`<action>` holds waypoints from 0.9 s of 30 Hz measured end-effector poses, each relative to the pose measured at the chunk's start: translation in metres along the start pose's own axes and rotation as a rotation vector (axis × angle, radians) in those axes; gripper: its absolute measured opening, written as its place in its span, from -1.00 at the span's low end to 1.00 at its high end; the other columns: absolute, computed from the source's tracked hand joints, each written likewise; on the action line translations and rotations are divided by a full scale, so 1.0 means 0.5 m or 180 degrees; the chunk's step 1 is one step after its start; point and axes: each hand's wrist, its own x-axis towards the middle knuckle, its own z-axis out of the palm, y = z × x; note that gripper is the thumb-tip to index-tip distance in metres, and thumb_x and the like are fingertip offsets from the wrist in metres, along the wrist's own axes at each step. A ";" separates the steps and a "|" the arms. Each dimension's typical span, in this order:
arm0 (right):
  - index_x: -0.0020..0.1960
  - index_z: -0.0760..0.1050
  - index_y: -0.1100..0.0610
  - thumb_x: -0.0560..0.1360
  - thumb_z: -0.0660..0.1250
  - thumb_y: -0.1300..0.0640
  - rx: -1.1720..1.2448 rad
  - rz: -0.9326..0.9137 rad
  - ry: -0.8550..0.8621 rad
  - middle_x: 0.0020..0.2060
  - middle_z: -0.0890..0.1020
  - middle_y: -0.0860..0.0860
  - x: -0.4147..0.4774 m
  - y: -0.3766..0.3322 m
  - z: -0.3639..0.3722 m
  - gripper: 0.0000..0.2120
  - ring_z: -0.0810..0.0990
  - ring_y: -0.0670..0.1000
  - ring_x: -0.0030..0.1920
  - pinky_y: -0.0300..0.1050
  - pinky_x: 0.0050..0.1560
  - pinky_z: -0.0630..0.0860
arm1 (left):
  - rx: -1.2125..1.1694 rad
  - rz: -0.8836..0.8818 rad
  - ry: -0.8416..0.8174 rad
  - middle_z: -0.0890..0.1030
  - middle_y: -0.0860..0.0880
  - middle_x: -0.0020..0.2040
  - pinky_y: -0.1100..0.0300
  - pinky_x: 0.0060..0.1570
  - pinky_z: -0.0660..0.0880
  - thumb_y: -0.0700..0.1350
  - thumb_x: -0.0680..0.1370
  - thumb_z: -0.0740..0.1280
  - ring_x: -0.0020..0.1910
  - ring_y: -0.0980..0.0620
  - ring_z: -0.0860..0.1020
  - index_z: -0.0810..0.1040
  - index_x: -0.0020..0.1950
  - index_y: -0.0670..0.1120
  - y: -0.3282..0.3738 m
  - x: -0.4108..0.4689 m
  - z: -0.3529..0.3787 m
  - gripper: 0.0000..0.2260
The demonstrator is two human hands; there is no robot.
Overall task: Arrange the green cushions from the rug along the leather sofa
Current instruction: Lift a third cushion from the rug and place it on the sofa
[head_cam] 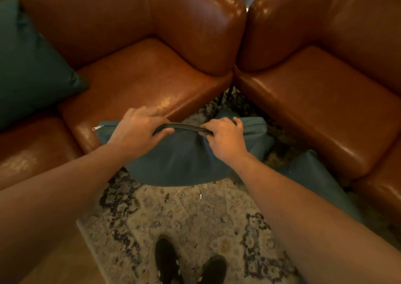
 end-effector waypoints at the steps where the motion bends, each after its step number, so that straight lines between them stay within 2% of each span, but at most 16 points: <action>1: 0.08 0.68 -0.15 0.66 0.34 0.01 0.0032 -0.0027 0.0024 0.01 0.66 -0.15 0.009 -0.008 -0.015 -0.86 0.50 0.06 0.24 0.31 0.56 0.06 | 0.0145 -0.0205 0.0189 0.44 0.09 -0.07 -0.06 0.10 0.34 0.23 0.70 0.20 0.00 -0.08 0.49 0.68 0.22 0.04 -0.011 -0.006 -0.018 -0.63; 3: 0.05 0.67 -0.16 0.66 0.34 -0.01 0.0032 -0.0067 0.0037 0.00 0.66 -0.16 0.025 -0.026 -0.041 -0.87 0.50 0.07 0.24 0.29 0.57 0.04 | 0.0332 -0.0935 0.0528 0.51 -0.04 0.10 -0.15 0.28 0.27 0.29 0.69 0.13 0.17 -0.16 0.46 0.59 0.33 0.06 -0.039 -0.025 -0.048 -0.56; 6: 0.05 0.67 -0.15 0.66 0.33 -0.03 -0.0079 -0.0179 0.0038 -0.03 0.64 -0.17 0.066 -0.059 -0.076 -0.86 0.50 0.06 0.22 0.28 0.57 0.04 | -0.0091 -0.2452 0.0908 0.37 -0.23 0.39 -0.27 0.40 0.24 0.34 0.64 0.24 0.39 -0.31 0.33 0.38 0.53 -0.01 -0.088 -0.046 -0.091 -0.41; 9: 0.08 0.69 -0.12 0.66 0.31 -0.05 -0.0127 -0.0289 0.0150 -0.02 0.65 -0.16 0.124 -0.088 -0.093 -0.83 0.50 0.05 0.20 0.28 0.56 0.05 | -0.1696 -0.3751 0.0896 0.25 -0.21 0.61 -0.26 0.52 0.26 0.51 0.47 0.33 0.55 -0.33 0.29 0.14 0.68 -0.01 -0.173 -0.044 -0.082 -0.04; 11: 0.09 0.68 -0.08 0.67 0.29 -0.05 -0.0201 -0.0346 0.0138 0.01 0.66 -0.13 0.175 -0.113 -0.095 -0.81 0.49 0.07 0.21 0.27 0.55 0.06 | -0.2938 -0.4208 0.0803 0.39 -0.10 0.59 -0.27 0.45 0.38 0.66 0.23 0.38 0.48 -0.25 0.45 0.20 0.67 0.05 -0.237 -0.037 -0.056 0.17; 12: 0.08 0.67 -0.07 0.67 0.27 -0.04 -0.0235 -0.0363 0.0150 0.01 0.66 -0.12 0.197 -0.121 -0.095 -0.80 0.49 0.08 0.21 0.27 0.55 0.06 | -0.3382 -0.4229 0.0791 0.49 -0.05 0.52 -0.26 0.40 0.45 0.66 0.14 0.44 0.41 -0.21 0.53 0.31 0.62 0.05 -0.260 -0.031 -0.038 0.19; 14: 0.07 0.67 -0.05 0.68 0.25 -0.03 -0.0319 -0.0367 0.0144 0.01 0.65 -0.11 0.255 -0.142 -0.084 -0.79 0.49 0.09 0.21 0.27 0.54 0.07 | -0.3807 -0.4039 0.0893 0.62 0.01 0.37 -0.23 0.35 0.52 0.57 0.11 0.55 0.30 -0.17 0.62 0.51 0.48 0.04 -0.302 -0.006 -0.013 0.06; 17: 0.08 0.68 -0.07 0.68 0.26 -0.02 -0.0320 -0.0340 0.0104 0.02 0.65 -0.11 0.353 -0.168 -0.061 -0.79 0.49 0.09 0.21 0.28 0.55 0.08 | -0.3647 -0.3838 0.1031 0.70 0.02 0.23 -0.20 0.17 0.64 0.55 0.09 0.56 0.15 -0.11 0.68 0.65 0.33 0.03 -0.370 0.045 -0.008 -0.05; 19: 0.11 0.69 -0.10 0.67 0.27 0.03 -0.0215 -0.0308 0.0023 0.05 0.66 -0.12 0.418 -0.187 -0.050 -0.79 0.49 0.09 0.22 0.31 0.56 0.06 | -0.3644 -0.3757 0.1071 0.73 0.02 0.17 -0.19 0.11 0.67 0.56 0.09 0.54 0.11 -0.10 0.70 0.69 0.24 0.04 -0.426 0.072 -0.010 -0.12; 21: 0.14 0.68 -0.15 0.68 0.26 0.03 -0.0138 -0.0333 -0.0145 0.08 0.65 -0.15 0.490 -0.216 -0.047 -0.78 0.48 0.08 0.25 0.37 0.56 0.02 | -0.3487 -0.3771 0.1103 0.74 0.04 0.14 -0.18 0.16 0.65 0.57 0.14 0.52 0.12 -0.09 0.70 0.71 0.17 0.06 -0.488 0.100 -0.022 -0.20; 24: 0.23 0.65 -0.22 0.70 0.24 -0.09 -0.0181 -0.0488 -0.0415 0.18 0.62 -0.21 0.586 -0.260 -0.061 -0.77 0.46 0.07 0.32 0.51 0.53 -0.02 | -0.3051 -0.3687 0.1148 0.72 0.01 0.15 -0.17 0.24 0.60 0.46 0.36 0.48 0.16 -0.11 0.67 0.69 0.17 0.05 -0.563 0.142 -0.051 -0.40; 25: 0.25 0.63 -0.24 0.70 0.23 -0.11 -0.0205 -0.0532 -0.0460 0.21 0.62 -0.22 0.622 -0.276 -0.066 -0.76 0.46 0.07 0.34 0.53 0.52 -0.02 | -0.3004 -0.3712 0.1153 0.72 0.01 0.13 -0.18 0.22 0.61 0.45 0.36 0.47 0.15 -0.12 0.67 0.68 0.13 0.08 -0.592 0.159 -0.063 -0.45; 27: 0.26 0.62 -0.26 0.71 0.22 -0.13 -0.0250 -0.0578 -0.0500 0.23 0.61 -0.22 0.683 -0.306 -0.077 -0.76 0.45 0.08 0.37 0.56 0.51 -0.02 | -0.3129 -0.3768 0.1168 0.71 0.03 0.09 -0.20 0.15 0.64 0.51 0.25 0.45 0.11 -0.12 0.68 0.64 -0.01 0.13 -0.639 0.191 -0.088 -0.45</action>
